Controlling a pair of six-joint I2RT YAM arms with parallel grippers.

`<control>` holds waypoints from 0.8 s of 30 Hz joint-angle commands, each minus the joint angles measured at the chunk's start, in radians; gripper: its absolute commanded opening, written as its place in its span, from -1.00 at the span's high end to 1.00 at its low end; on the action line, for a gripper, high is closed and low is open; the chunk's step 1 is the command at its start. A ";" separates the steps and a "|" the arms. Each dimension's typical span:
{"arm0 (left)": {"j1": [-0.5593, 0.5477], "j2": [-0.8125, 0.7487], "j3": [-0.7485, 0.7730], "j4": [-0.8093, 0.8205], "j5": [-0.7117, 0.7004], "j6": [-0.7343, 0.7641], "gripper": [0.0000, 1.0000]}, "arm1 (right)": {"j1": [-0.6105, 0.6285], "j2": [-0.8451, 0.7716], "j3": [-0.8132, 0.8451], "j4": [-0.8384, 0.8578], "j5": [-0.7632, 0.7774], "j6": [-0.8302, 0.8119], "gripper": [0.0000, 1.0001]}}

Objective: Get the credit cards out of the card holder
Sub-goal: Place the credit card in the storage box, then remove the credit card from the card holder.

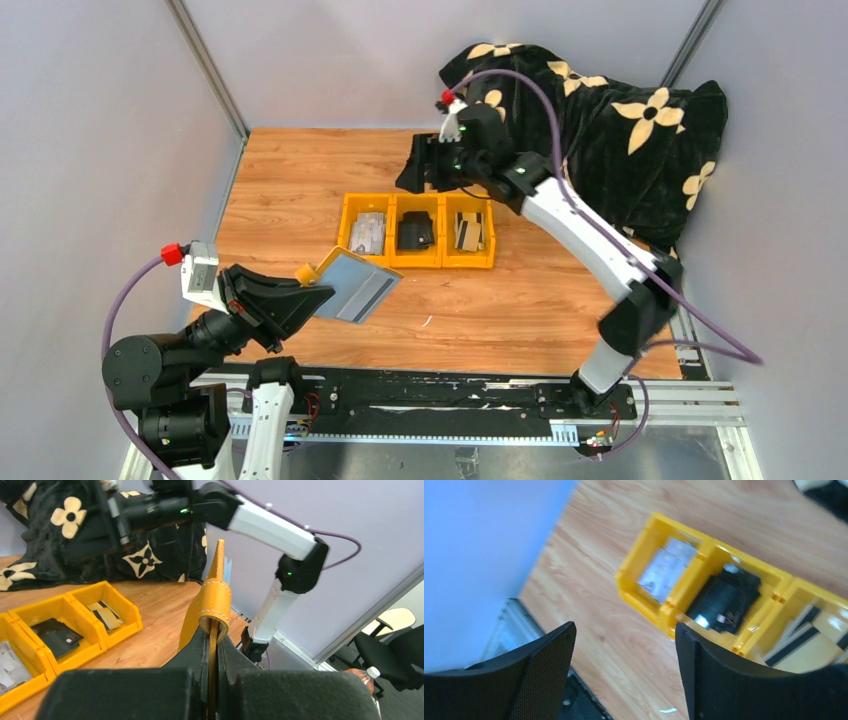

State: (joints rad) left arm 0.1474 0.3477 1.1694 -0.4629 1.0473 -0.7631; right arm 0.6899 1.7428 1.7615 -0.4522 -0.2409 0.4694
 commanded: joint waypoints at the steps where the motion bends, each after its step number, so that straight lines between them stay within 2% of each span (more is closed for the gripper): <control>1: -0.002 -0.006 0.023 0.043 0.032 -0.011 1.00 | 0.013 -0.231 -0.131 0.131 -0.186 -0.016 -0.53; 5: -0.002 -0.011 0.013 0.036 0.069 0.006 1.00 | 0.039 -0.433 -0.273 0.332 -0.436 0.008 -0.59; 9: -0.002 -0.006 0.010 0.028 0.124 0.031 1.00 | 0.158 -0.483 -0.261 0.302 -0.574 -0.054 -0.62; 14: -0.002 0.005 -0.001 0.007 0.192 0.059 1.00 | 0.379 -0.479 -0.196 0.208 -0.530 -0.194 -0.64; 19: -0.002 0.004 -0.003 0.003 0.230 0.072 1.00 | 0.485 -0.415 -0.116 0.126 -0.488 -0.253 -0.65; 21: -0.002 0.003 0.000 -0.013 0.242 0.086 1.00 | 0.512 -0.402 -0.113 0.131 -0.476 -0.253 -0.56; 24: -0.001 0.001 0.003 -0.014 0.261 0.087 1.00 | 0.533 -0.375 -0.095 0.124 -0.465 -0.251 -0.15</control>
State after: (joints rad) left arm 0.1474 0.3477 1.1706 -0.4679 1.2598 -0.6930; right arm 1.1893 1.3418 1.6157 -0.2913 -0.7288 0.2497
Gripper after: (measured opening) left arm 0.038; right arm 0.696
